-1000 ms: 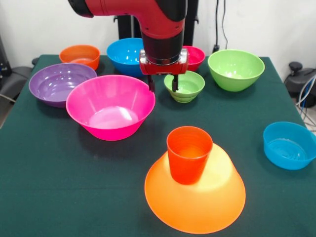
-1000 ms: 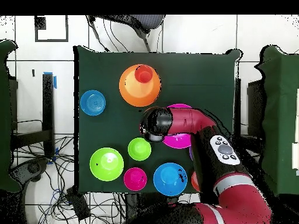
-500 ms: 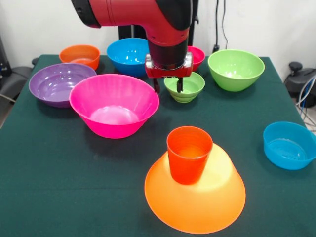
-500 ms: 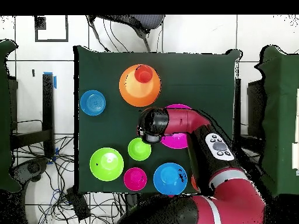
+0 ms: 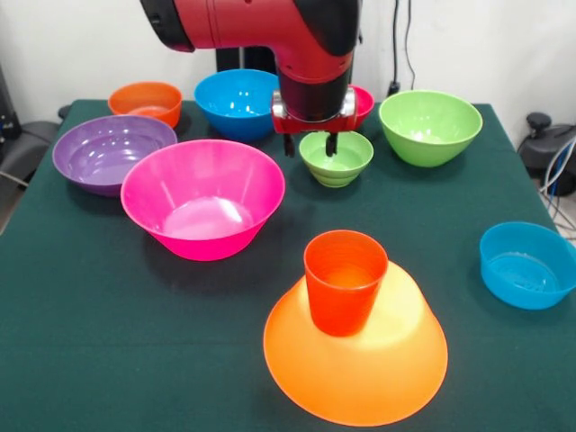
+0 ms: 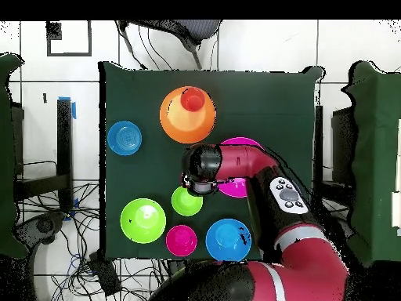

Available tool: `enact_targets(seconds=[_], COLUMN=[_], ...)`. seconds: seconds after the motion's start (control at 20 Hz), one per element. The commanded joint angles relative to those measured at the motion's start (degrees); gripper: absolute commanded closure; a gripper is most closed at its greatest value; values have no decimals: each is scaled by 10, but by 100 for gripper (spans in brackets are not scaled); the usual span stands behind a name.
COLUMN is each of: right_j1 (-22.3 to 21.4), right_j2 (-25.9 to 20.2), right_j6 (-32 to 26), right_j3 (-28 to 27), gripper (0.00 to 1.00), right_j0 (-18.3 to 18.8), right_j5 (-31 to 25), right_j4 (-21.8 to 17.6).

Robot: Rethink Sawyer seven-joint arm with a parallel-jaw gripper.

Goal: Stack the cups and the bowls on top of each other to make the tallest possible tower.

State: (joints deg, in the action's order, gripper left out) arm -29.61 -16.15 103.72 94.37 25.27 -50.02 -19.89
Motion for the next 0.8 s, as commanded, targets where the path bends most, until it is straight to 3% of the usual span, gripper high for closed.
enact_targets(seconds=[0.05, 0.25, 0.6, 0.8], right_j1=[-26, -54, 19, 32], right_j2=[8, 8, 18, 17], right_j6=[9, -2, 14, 18], right_j3=[0, 29, -16, -15], gripper=[0, 0, 0, 0], right_j0=[-14, -4, -13, -16], right_j5=[-52, -54, -15, 6], right_j4=[-7, -5, -23, -21])
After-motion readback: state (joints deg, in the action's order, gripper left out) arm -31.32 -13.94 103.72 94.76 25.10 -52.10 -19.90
